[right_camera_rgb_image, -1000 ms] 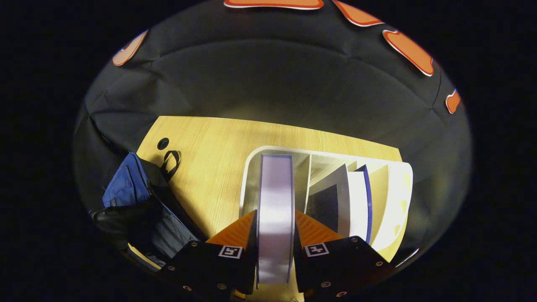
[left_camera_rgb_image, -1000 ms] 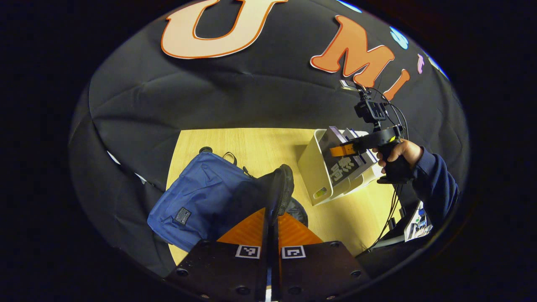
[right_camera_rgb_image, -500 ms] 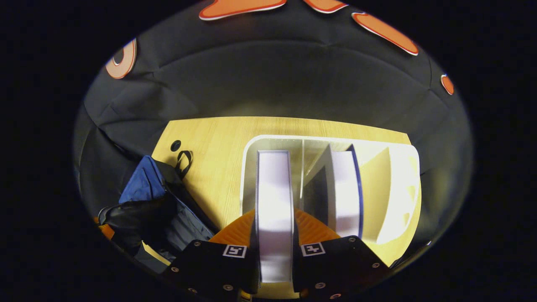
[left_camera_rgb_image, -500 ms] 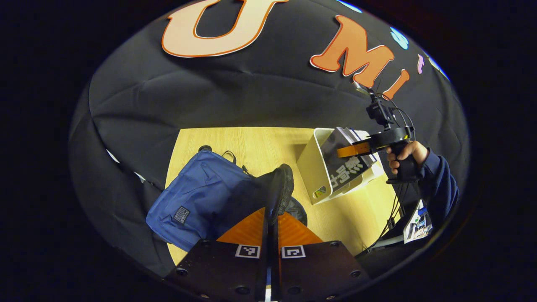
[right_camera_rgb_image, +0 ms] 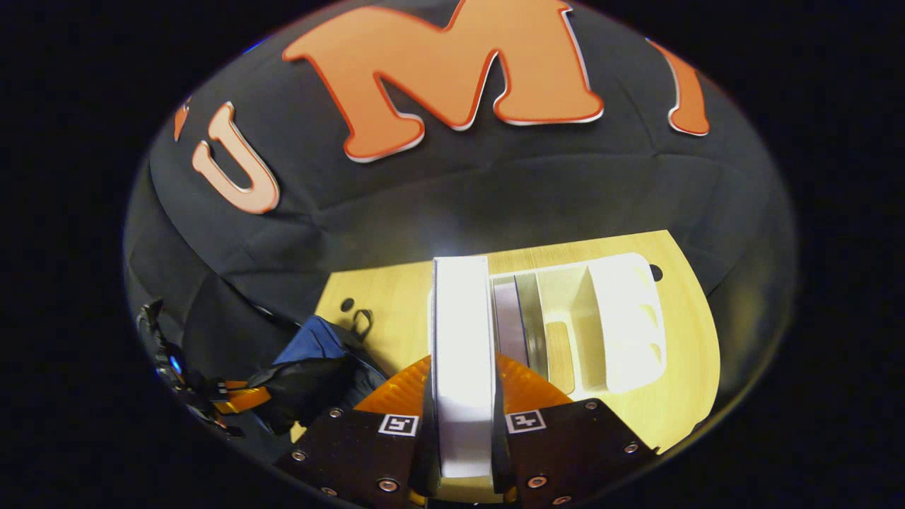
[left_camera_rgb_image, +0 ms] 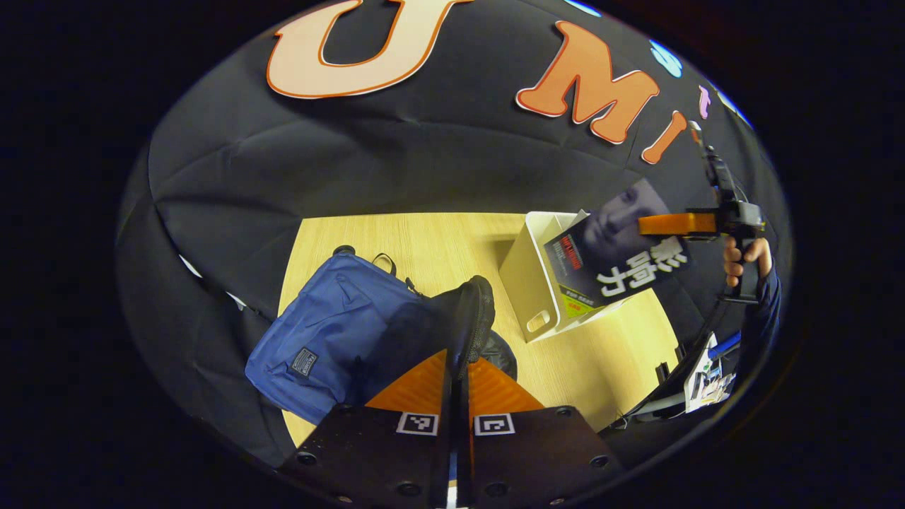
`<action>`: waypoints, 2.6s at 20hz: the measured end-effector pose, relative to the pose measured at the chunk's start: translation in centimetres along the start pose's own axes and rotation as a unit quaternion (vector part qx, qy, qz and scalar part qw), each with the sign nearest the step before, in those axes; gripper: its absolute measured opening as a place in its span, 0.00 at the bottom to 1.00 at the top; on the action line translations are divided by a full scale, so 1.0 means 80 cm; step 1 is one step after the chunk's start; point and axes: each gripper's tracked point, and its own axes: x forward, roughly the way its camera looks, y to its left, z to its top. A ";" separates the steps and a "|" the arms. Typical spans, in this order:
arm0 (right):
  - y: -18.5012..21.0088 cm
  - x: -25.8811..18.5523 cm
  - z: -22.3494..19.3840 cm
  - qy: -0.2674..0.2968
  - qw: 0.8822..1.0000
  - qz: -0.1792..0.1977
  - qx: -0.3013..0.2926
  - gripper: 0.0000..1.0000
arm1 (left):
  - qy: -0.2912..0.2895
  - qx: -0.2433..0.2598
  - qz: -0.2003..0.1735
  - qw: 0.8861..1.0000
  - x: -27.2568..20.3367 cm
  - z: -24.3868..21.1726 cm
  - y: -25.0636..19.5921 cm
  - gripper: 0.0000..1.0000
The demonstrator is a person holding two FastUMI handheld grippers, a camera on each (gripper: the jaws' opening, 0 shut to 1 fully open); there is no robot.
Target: Open the schoolbag, grab two books from the bookshelf and put them into the schoolbag.
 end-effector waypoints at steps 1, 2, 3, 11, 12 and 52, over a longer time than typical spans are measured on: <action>0.004 -0.016 0.003 -0.016 1.000 0.007 0.009 0.30 | 0.000 0.000 0.003 1.000 0.001 0.002 0.001 0.04; 0.008 -0.029 0.003 -0.026 0.999 0.016 0.018 0.30 | -0.001 0.000 0.005 1.000 0.000 0.003 0.001 0.05; 0.016 -0.043 -0.001 -0.035 0.998 0.030 0.037 0.30 | 0.000 0.000 0.006 1.000 -0.001 0.003 0.001 0.05; 0.086 -0.035 -0.124 0.002 0.980 0.135 0.145 0.30 | 0.004 -0.001 0.016 1.000 0.003 0.011 0.005 0.04; 0.093 -0.028 -0.147 0.015 0.976 0.143 0.165 0.29 | 0.007 -0.002 0.018 1.000 0.004 0.010 0.007 0.04; 0.305 0.241 -0.379 0.129 0.906 0.162 0.369 0.36 | 0.071 0.013 0.002 0.997 0.041 -0.015 -0.037 0.03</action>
